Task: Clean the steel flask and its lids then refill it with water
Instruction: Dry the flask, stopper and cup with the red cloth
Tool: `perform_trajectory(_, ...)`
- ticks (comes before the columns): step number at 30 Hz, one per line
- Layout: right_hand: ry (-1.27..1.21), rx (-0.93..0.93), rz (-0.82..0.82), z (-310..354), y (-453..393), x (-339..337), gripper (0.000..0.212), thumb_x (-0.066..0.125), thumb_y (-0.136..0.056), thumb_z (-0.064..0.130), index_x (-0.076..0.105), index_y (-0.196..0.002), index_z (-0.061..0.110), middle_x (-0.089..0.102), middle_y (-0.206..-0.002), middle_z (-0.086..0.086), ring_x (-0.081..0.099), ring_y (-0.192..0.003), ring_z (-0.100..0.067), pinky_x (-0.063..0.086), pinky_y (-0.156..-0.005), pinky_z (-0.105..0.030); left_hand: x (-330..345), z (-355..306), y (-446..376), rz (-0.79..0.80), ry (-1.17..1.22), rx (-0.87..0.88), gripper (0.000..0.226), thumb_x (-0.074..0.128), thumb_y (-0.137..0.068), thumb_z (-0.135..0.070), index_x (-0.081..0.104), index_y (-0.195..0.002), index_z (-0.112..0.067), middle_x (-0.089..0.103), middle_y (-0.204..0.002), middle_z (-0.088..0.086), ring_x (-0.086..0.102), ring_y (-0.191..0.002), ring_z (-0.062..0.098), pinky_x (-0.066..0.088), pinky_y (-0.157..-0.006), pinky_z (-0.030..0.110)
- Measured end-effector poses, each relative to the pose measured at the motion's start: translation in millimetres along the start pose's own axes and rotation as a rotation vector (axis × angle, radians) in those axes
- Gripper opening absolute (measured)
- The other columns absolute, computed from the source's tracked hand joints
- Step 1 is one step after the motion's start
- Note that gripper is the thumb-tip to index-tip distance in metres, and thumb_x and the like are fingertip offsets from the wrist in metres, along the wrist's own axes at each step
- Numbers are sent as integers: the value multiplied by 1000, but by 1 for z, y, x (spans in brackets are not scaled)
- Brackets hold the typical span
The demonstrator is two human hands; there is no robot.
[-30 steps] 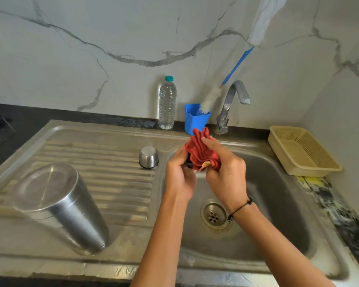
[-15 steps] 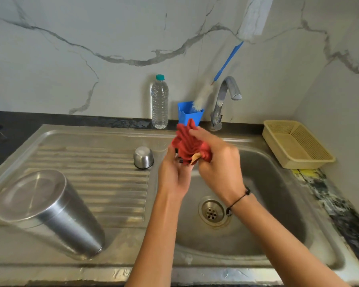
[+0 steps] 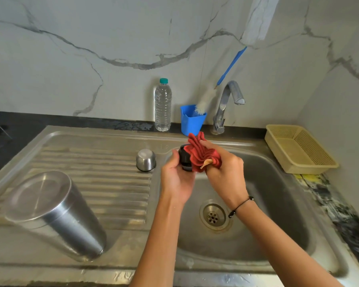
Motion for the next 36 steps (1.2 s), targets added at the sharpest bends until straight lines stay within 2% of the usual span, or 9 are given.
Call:
perform_trajectory(5, -133, 149, -87, -8, -9, -20, 42, 57, -80, -1, 66, -115, 21, 68, -98, 11, 61, -95, 0, 46, -89, -12, -11, -3, 1, -142, 59, 30, 42, 33, -103, -32, 54, -118, 2, 65, -104, 19, 67, -90, 25, 53, -87, 36)
perform_trajectory(9, -13, -66, -54, 18, 1, -11, 47, 55, -75, 1, 66, -116, 20, 72, -100, -3, 67, -92, -14, 51, -85, -27, -17, -5, -2, -240, 49, 27, 39, 32, -104, -30, 60, -107, -4, 68, -96, 14, 66, -88, 22, 53, -80, 34)
perform_trajectory(12, 151, -307, 17, 38, 25, 14, 51, 41, -72, 19, 66, -115, 10, 62, -123, -13, 63, -106, -23, 50, -87, -28, -14, -4, 3, -234, 29, -33, 45, 31, -102, -36, 65, -99, -6, 72, -85, 11, 69, -77, 20, 55, -68, 30)
perform_trajectory(17, 174, -357, -25, 32, 34, 19, 57, 36, -66, 13, 64, -115, 10, 60, -126, -14, 65, -100, -26, 50, -83, -28, -17, -8, 6, -240, 11, -58, 45, 37, -99, -37, 64, -103, -2, 69, -90, 15, 68, -78, 24, 58, -66, 30)
perform_trajectory(22, -22, -58, 25, -2, 21, 14, 46, 57, -72, -1, 67, -114, 16, 71, -105, -3, 67, -94, -15, 54, -85, -36, -16, -11, 7, -291, -71, -5, 29, 46, -95, -25, 66, -92, -5, 69, -86, 13, 67, -74, 22, 55, -73, 33)
perform_trajectory(26, -8, 52, -12, -12, 8, -7, 46, 60, -75, -9, 68, -112, 17, 72, -96, -2, 67, -89, -14, 53, -87, -31, -13, -23, 6, -337, -181, 132, 28, 46, -97, -16, 61, -73, -13, 63, -56, -2, 58, -59, 11, 48, -58, 22)
perform_trajectory(29, 3, -111, -91, 22, 6, -19, 47, 55, -72, -5, 67, -113, 14, 71, -104, -5, 65, -95, -13, 47, -85, -12, -13, -26, 6, -330, -213, 176, 32, 45, -96, -12, 56, -66, -15, 58, -53, -4, 52, -60, 12, 42, -58, 23)
perform_trajectory(33, 258, -459, -21, 63, 22, 10, 43, 53, -64, 7, 71, -102, 8, 68, -111, -11, 65, -104, -29, 51, -85, -32, -7, -15, 4, -186, -107, 54, 42, 35, -100, -25, 65, -75, -10, 68, -69, 4, 66, -63, 16, 52, -56, 24)
perform_trajectory(36, 327, -485, -16, 62, 21, 21, 42, 64, -57, 0, 72, -98, 7, 69, -108, -12, 65, -101, -35, 54, -79, -39, -4, -16, 6, -144, -92, 34, 44, 30, -101, -24, 66, -79, -9, 69, -68, 5, 68, -61, 14, 55, -55, 21)
Point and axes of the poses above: each hand's wrist, its own y-axis away from the middle knuckle, its own x-axis out of the palm, z = x × y, the point moved 8 cm from there along -y, towards the middle knuckle
